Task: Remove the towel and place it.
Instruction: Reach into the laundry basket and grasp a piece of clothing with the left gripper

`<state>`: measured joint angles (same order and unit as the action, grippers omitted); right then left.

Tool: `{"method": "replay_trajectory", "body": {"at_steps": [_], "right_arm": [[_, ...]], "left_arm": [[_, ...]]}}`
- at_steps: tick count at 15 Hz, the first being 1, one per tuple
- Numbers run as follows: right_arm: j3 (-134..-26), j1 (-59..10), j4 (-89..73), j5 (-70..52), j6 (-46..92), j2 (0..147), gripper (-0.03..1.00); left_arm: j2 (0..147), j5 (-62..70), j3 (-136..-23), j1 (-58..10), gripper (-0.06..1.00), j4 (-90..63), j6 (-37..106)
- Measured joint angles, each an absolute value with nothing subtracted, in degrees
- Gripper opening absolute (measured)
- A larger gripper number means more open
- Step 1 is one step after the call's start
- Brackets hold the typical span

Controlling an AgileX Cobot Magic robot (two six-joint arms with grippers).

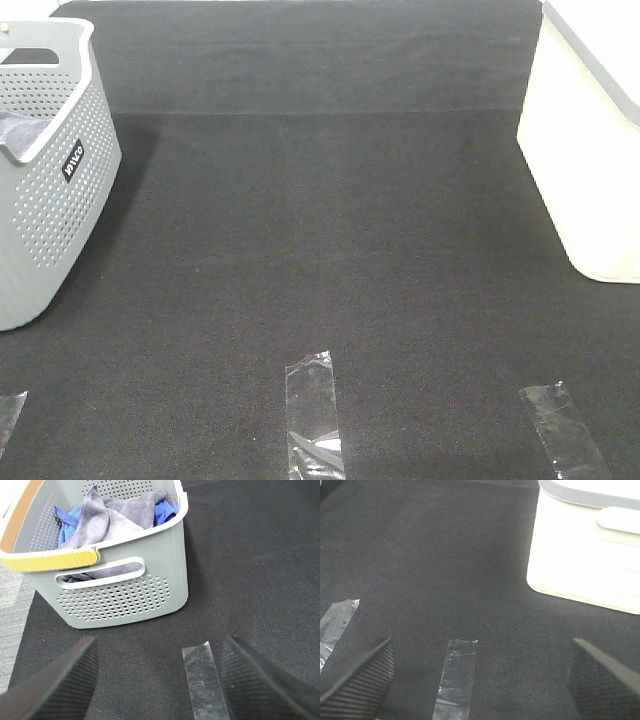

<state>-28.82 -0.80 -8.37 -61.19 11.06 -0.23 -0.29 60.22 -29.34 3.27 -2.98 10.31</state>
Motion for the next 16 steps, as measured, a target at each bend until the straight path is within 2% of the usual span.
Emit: {"method": "replay_trajectory", "body": {"at_steps": [16], "right_arm": [[-28.8,-0.8,-8.4,-61.2,11.1,-0.2,0.87]], "left_arm": [[0.9,60.2,-29.3,3.3,0.67,-3.0,10.3]]}}
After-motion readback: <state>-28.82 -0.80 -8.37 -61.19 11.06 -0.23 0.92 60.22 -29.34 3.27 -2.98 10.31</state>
